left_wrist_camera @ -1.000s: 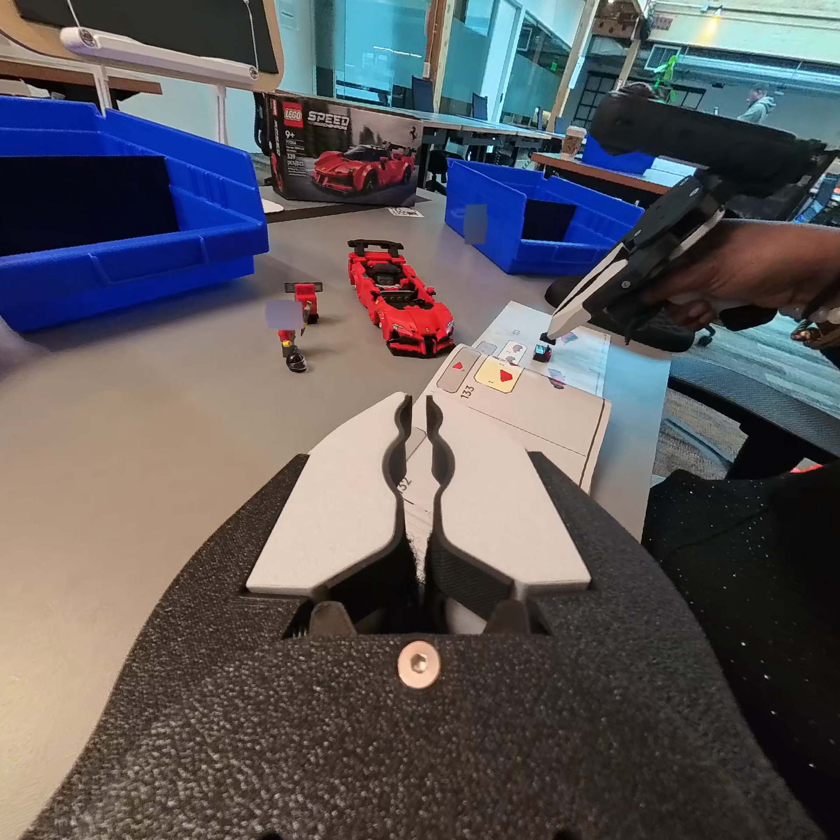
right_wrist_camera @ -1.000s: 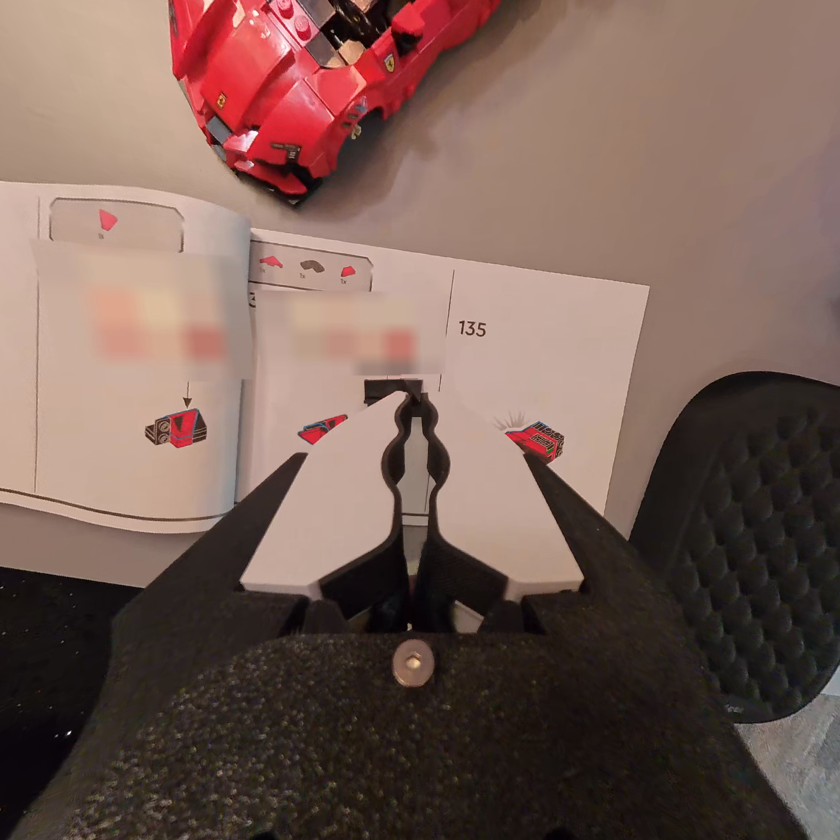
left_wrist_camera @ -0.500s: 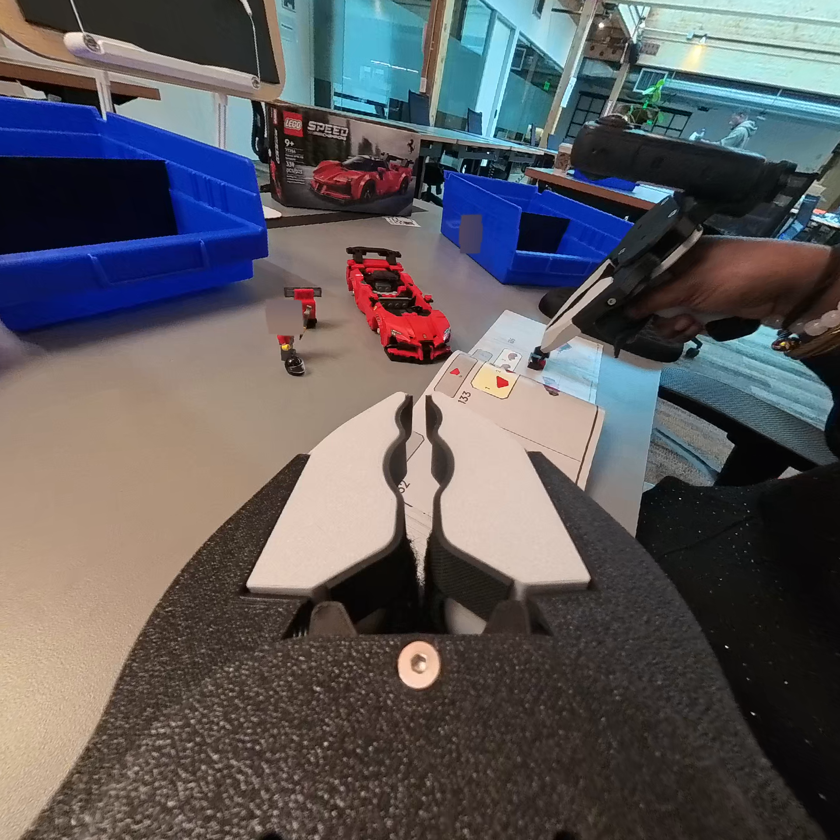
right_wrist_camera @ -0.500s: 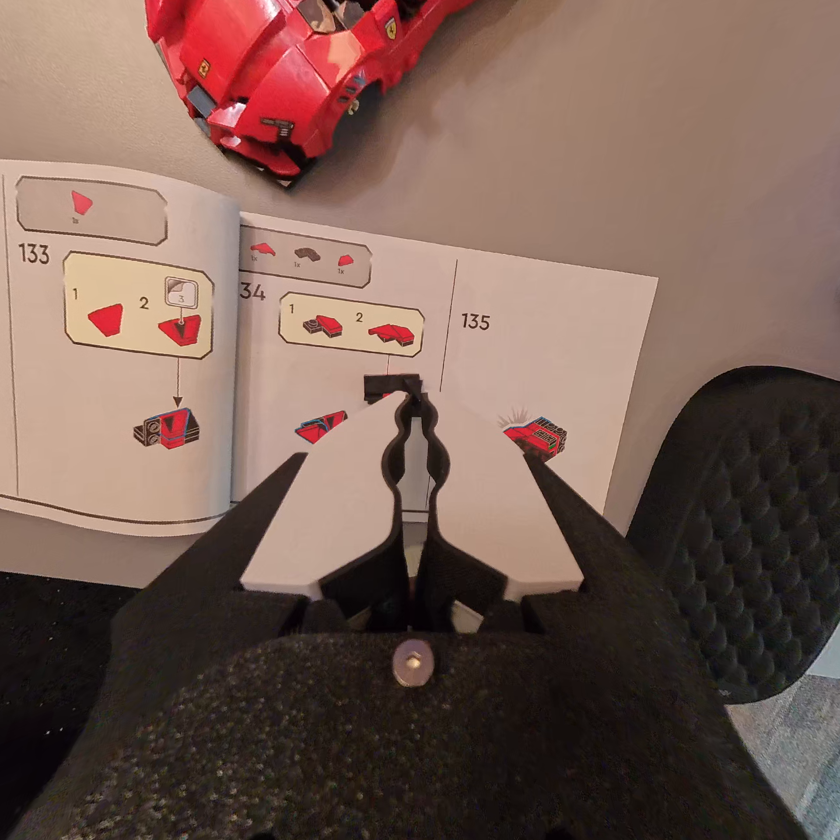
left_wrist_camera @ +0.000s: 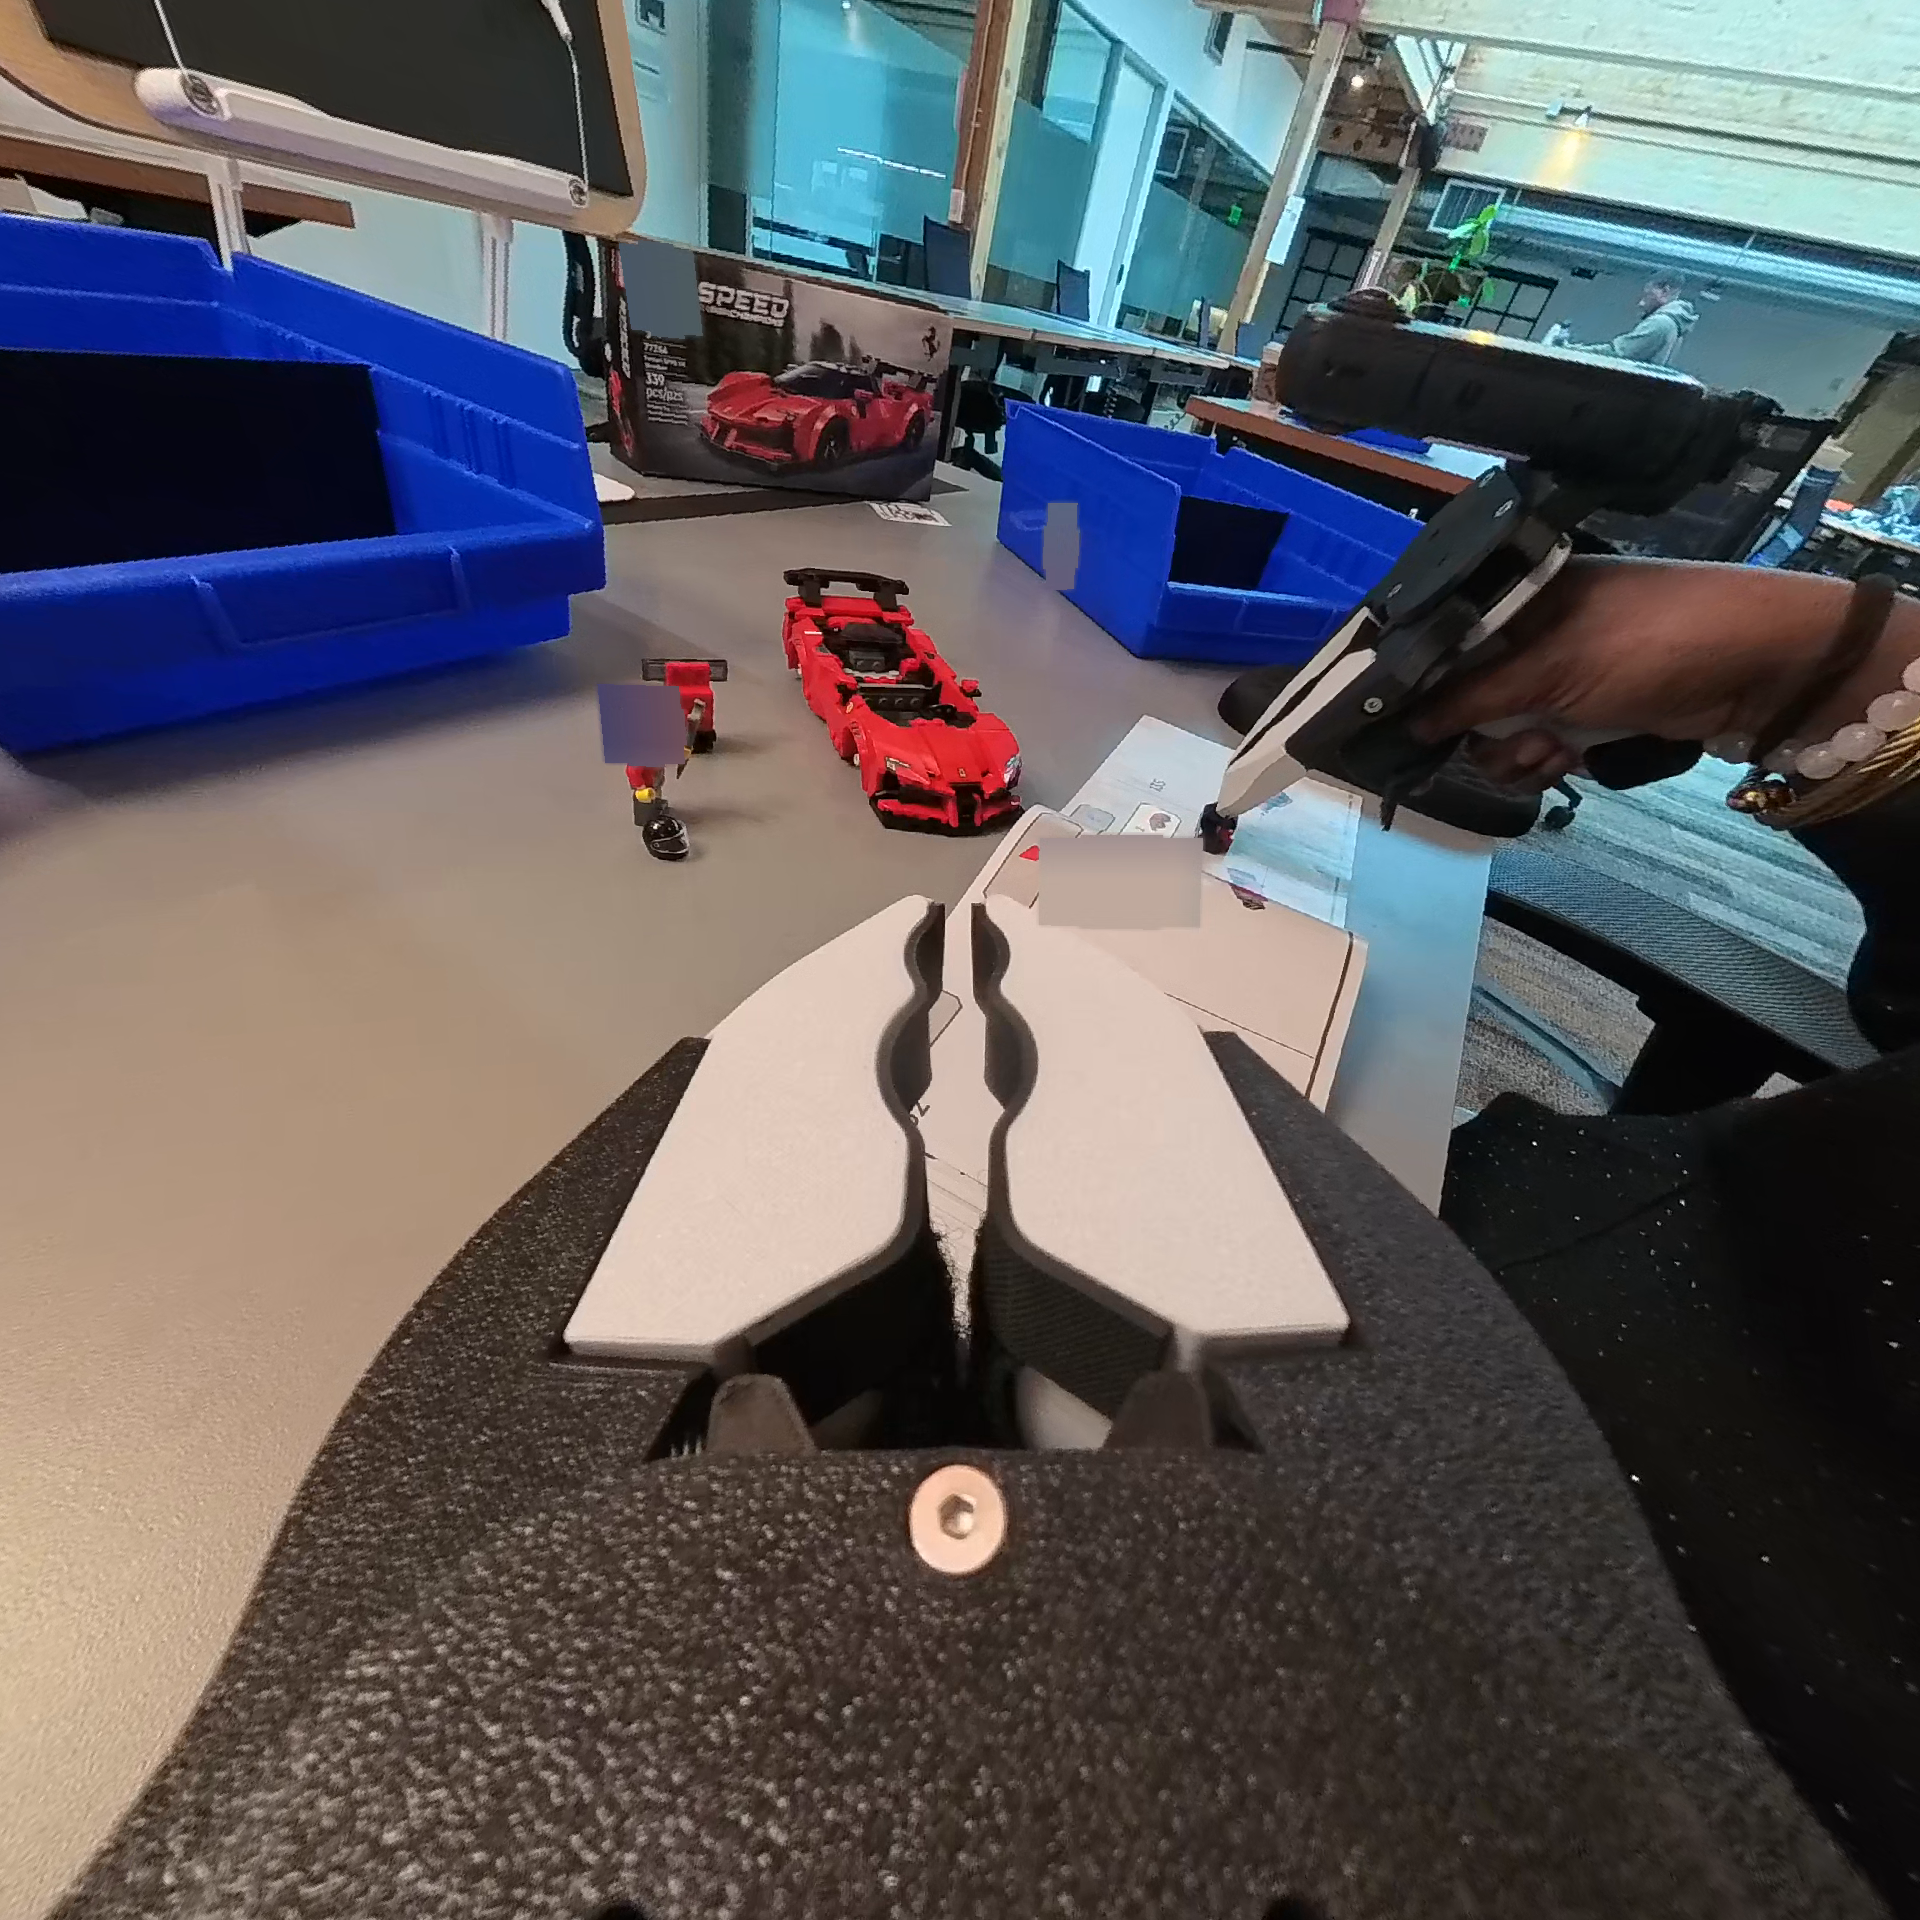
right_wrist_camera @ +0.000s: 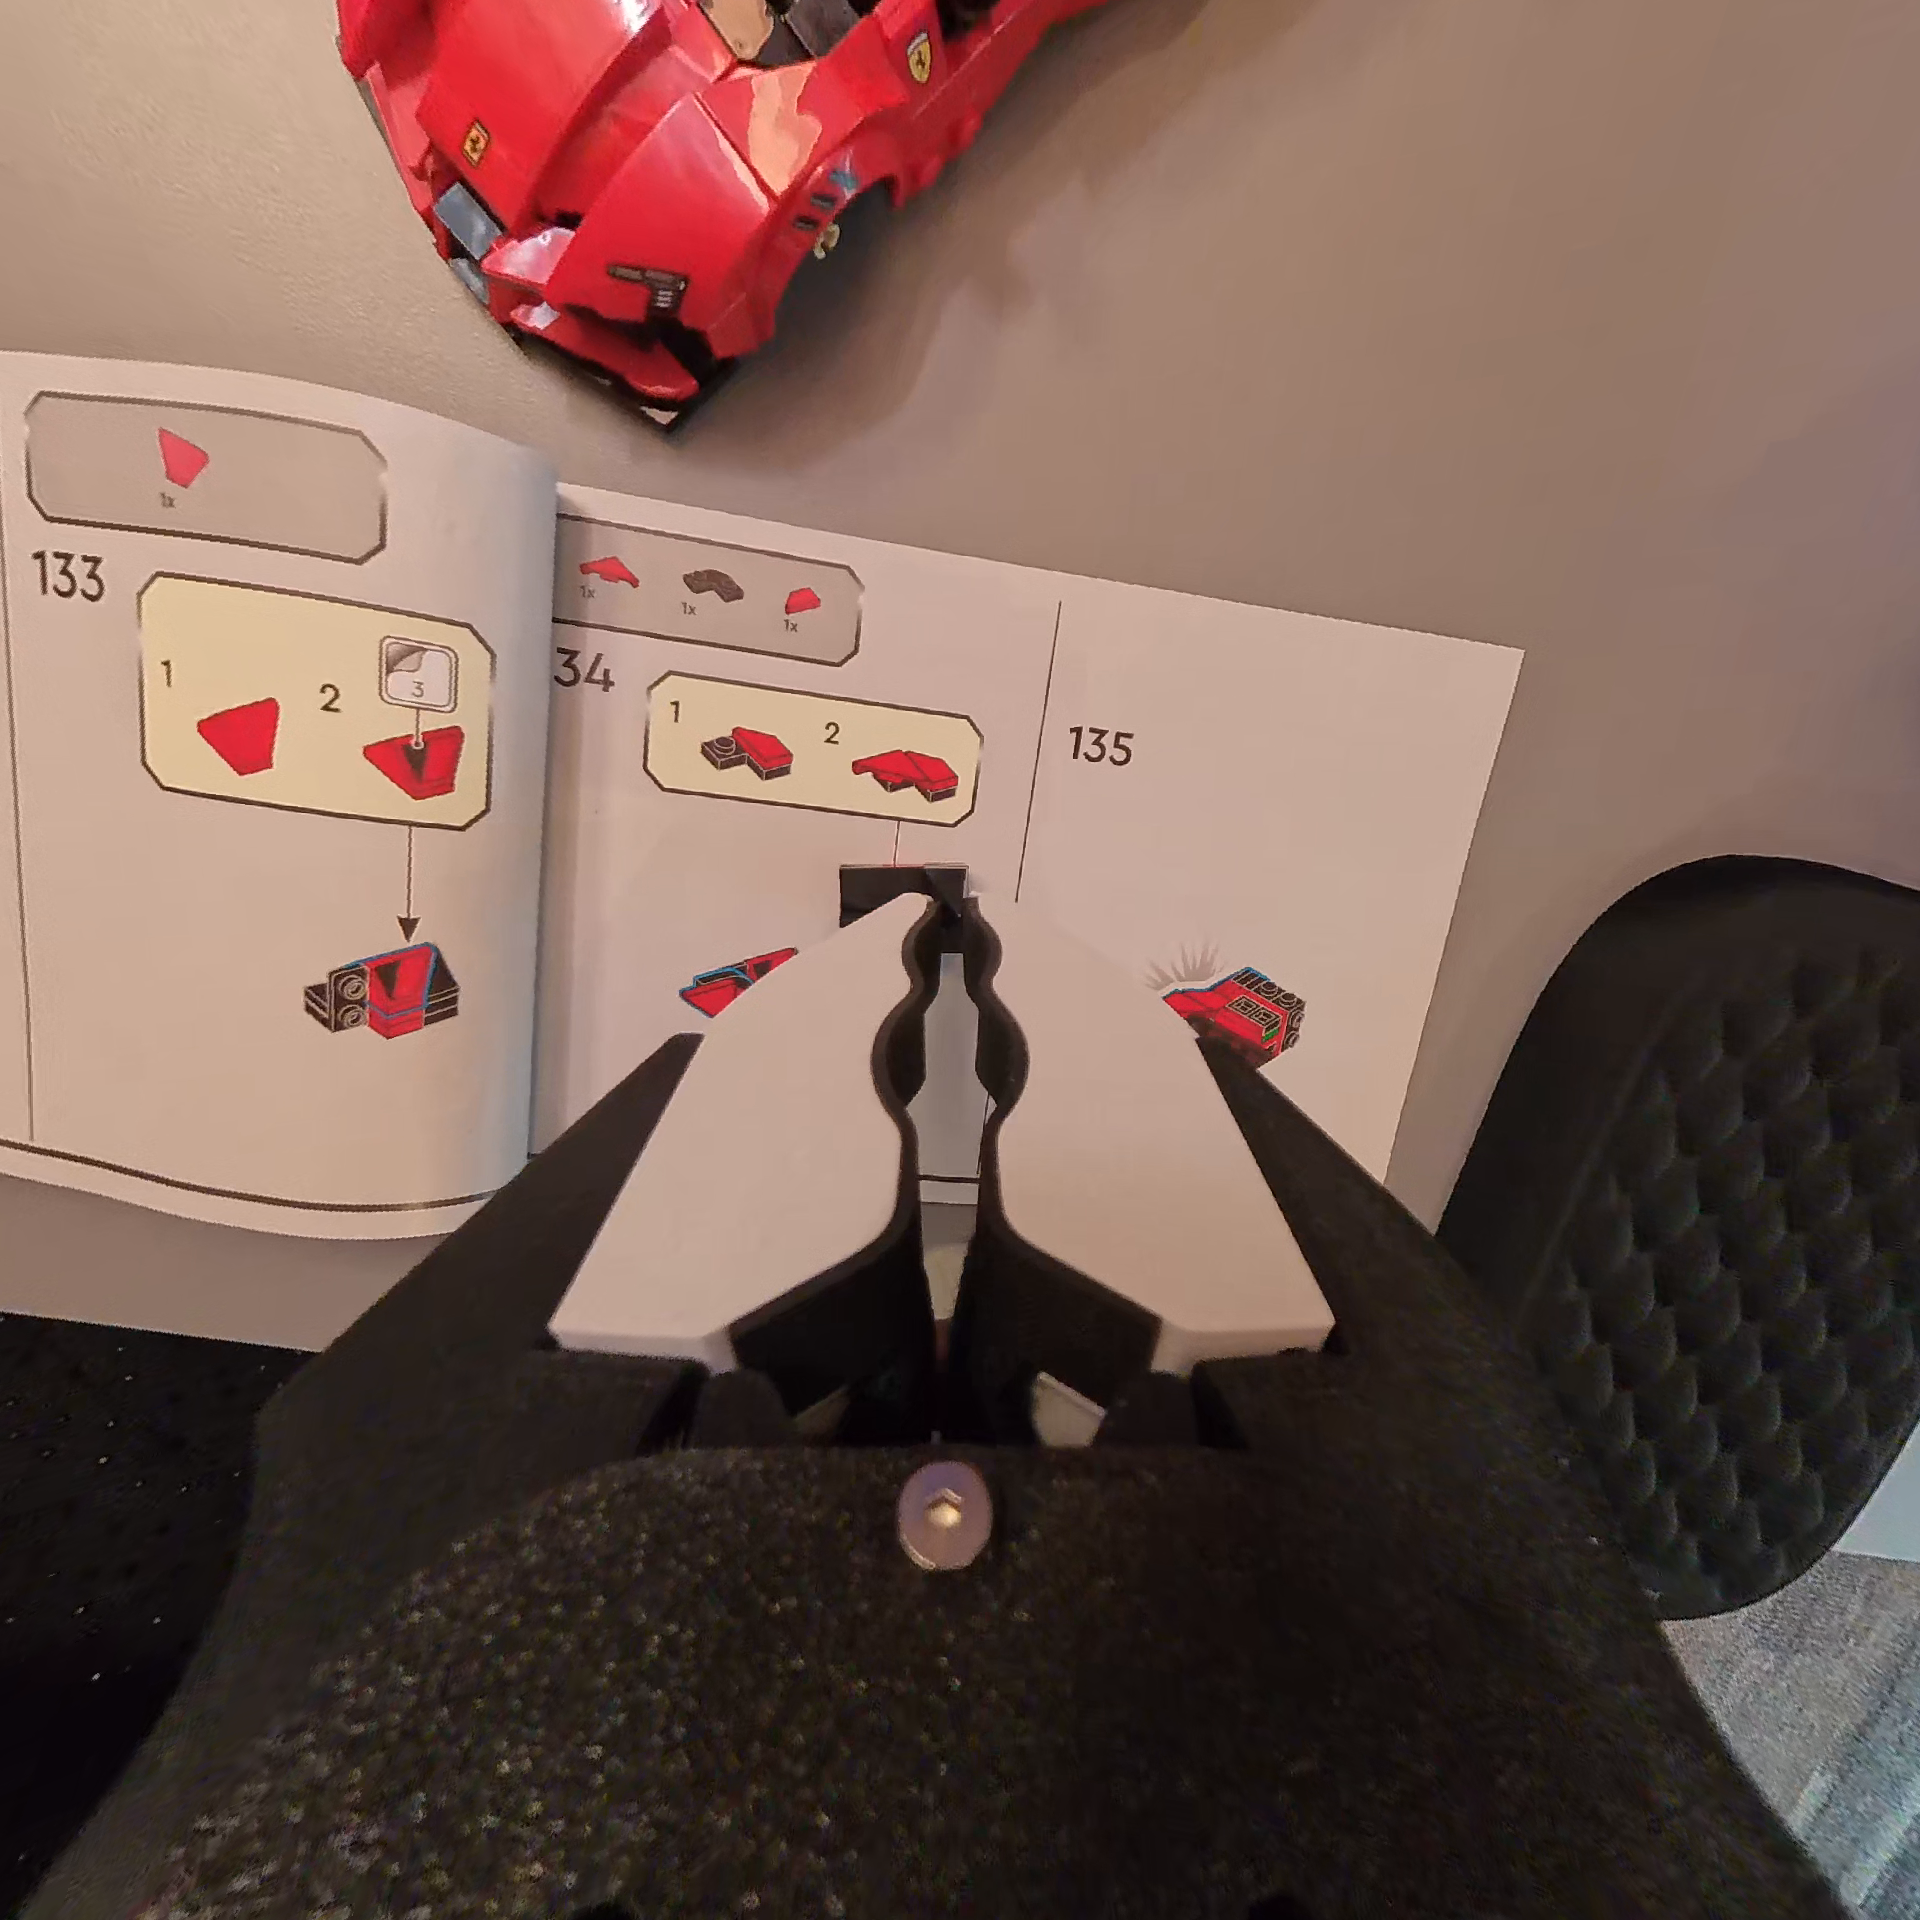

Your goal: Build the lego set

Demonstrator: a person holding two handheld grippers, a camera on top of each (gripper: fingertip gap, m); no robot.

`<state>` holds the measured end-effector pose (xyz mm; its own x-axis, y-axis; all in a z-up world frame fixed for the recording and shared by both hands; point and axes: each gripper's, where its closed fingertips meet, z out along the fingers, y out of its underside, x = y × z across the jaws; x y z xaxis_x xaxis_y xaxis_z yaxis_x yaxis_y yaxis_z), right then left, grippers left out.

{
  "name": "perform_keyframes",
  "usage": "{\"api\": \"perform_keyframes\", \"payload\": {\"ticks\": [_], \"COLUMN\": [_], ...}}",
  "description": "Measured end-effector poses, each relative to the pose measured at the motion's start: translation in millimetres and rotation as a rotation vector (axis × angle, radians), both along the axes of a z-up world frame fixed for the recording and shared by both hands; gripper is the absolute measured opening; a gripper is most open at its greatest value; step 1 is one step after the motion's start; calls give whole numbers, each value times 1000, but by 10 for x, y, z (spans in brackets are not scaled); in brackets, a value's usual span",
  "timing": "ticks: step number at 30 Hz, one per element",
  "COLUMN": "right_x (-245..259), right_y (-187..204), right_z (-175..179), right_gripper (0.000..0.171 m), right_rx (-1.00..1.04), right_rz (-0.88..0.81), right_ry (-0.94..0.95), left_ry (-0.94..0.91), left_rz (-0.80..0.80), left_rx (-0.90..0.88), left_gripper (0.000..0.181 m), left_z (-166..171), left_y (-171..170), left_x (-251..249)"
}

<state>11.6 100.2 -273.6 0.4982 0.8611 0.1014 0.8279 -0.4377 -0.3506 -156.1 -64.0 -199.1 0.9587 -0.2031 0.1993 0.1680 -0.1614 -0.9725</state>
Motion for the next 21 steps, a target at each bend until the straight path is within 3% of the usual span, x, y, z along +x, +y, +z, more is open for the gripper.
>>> {"api": "perform_keyframes", "payload": {"ticks": [21], "right_x": [23], "right_y": [8], "right_z": [-9], "right_gripper": [5], "right_rx": [-9], "right_rz": [56], "right_ry": [-62], "left_ry": [-23], "left_rz": [-12], "left_rx": [7], "left_gripper": [4], "left_z": [11], "left_y": [-14], "left_x": [4]}}
